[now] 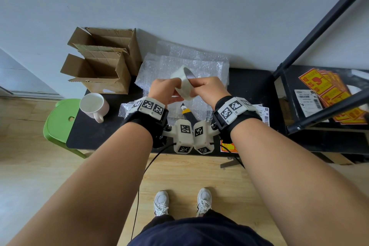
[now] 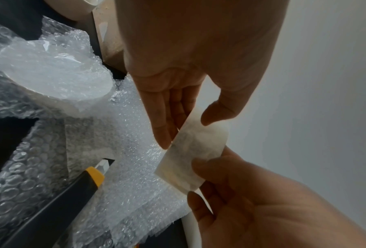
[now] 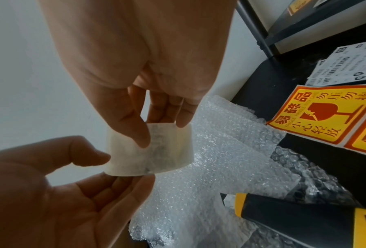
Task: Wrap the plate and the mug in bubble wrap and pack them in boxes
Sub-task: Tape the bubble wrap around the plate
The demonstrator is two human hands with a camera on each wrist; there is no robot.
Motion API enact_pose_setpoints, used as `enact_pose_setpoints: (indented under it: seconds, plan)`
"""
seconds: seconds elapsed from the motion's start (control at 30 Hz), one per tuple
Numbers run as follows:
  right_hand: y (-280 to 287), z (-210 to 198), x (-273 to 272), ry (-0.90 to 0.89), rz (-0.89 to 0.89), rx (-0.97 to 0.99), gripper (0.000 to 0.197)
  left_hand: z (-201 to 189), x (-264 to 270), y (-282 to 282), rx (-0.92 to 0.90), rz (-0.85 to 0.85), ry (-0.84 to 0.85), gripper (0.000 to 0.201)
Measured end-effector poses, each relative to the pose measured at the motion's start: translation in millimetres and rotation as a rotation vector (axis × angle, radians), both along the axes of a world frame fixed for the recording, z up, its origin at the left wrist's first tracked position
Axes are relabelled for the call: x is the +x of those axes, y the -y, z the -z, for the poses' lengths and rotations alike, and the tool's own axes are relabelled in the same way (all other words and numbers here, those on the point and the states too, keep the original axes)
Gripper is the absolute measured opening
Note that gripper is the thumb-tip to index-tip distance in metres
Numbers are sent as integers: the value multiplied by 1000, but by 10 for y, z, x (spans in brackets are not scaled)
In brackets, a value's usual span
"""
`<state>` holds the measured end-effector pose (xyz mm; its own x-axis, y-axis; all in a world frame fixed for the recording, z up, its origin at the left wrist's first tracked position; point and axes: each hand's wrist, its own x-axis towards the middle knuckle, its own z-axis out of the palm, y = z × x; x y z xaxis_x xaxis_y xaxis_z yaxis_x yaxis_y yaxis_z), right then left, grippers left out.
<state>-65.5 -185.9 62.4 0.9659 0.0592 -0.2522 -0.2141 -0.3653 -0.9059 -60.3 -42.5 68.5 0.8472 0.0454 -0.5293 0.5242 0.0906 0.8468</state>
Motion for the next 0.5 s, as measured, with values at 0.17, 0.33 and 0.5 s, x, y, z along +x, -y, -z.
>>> enact_pose_setpoints:
  seconds: [0.17,0.33,0.5]
  plan:
    - [-4,2,16,3,-22,-4,38,5,-6,-12,-43,-3,-21,20]
    - [-18,33,32,4,-10,-3,38,-6,4,-15,-1,-26,8,16]
    - [-20,39,42,6,-29,-8,42,-12,17,-14,10,-36,2,12]
